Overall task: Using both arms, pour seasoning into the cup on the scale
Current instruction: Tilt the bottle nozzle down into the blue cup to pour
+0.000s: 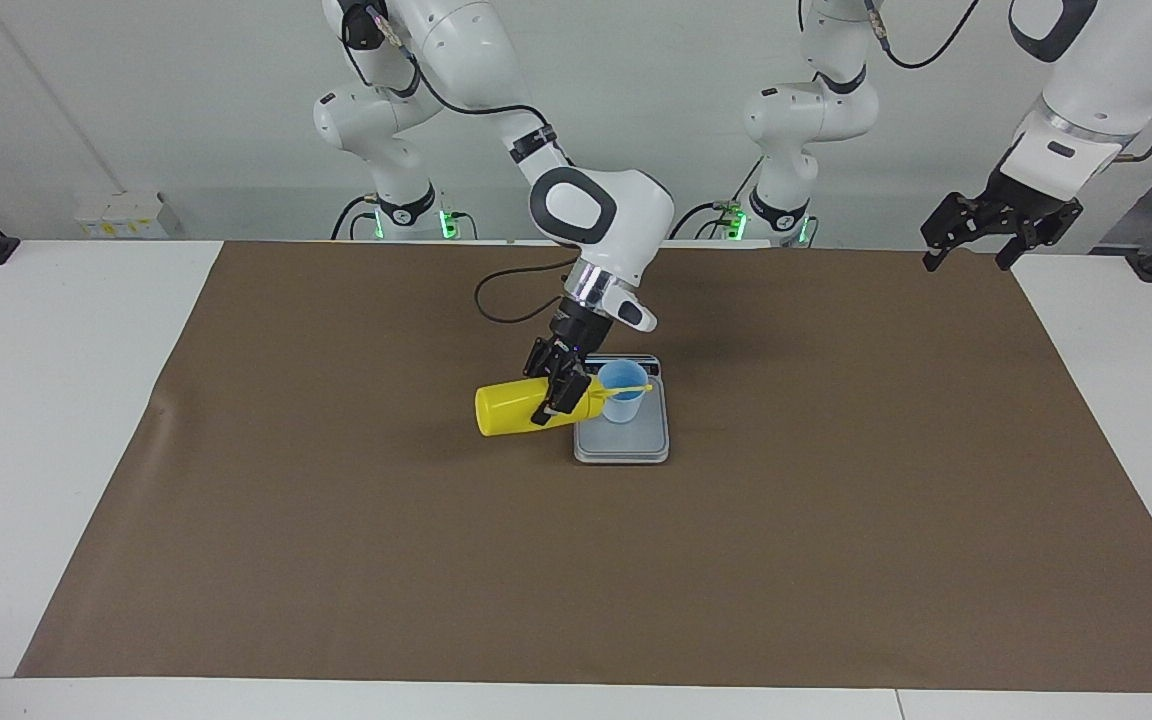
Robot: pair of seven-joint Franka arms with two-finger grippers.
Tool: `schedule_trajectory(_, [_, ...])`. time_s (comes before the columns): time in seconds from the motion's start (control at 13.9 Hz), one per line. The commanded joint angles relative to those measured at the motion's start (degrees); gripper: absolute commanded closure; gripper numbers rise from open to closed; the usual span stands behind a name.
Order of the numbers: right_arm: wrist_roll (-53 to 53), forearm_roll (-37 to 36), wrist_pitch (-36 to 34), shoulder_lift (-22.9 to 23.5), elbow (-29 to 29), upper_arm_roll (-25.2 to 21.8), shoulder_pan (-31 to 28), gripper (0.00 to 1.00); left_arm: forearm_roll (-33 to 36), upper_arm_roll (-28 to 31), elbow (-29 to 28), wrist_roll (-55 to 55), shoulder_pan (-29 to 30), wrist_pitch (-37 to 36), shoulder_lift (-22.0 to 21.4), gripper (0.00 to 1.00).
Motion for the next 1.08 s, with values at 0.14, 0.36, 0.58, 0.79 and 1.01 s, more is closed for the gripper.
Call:
schedule_trajectory(0.14, [1.5, -3.6, -2.6, -0.4, -0.6, 0.0, 2.2, 1.0, 0.5, -0.5, -1.7, -0.5, 0.7, -0.3, -1.5, 0.0])
schedule_trajectory(0.36, [2.4, -6.9, -2.4, -1.4, -3.3, 0.0, 2.4, 1.0, 0.5, -0.5, -1.7, -0.5, 0.6, -0.3, -1.5, 0.0])
schedule_trajectory(0.58, [7.6, -9.4, -1.8, -2.1, -5.3, 0.0, 2.3, 1.0, 0.5, -0.5, -1.7, -0.5, 0.6, -0.3, -1.5, 0.0])
schedule_trajectory(0.79, [7.7, -9.6, -1.7, -2.3, -5.5, 0.0, 2.3, 1.0, 0.5, -0.5, -1.7, -0.5, 0.6, -0.3, -1.5, 0.0])
schedule_trajectory(1.01, [8.0, -9.6, -1.6, -2.3, -5.4, 0.0, 2.3, 1.0, 0.5, -0.5, -1.7, -0.5, 0.6, -0.3, -1.5, 0.0])
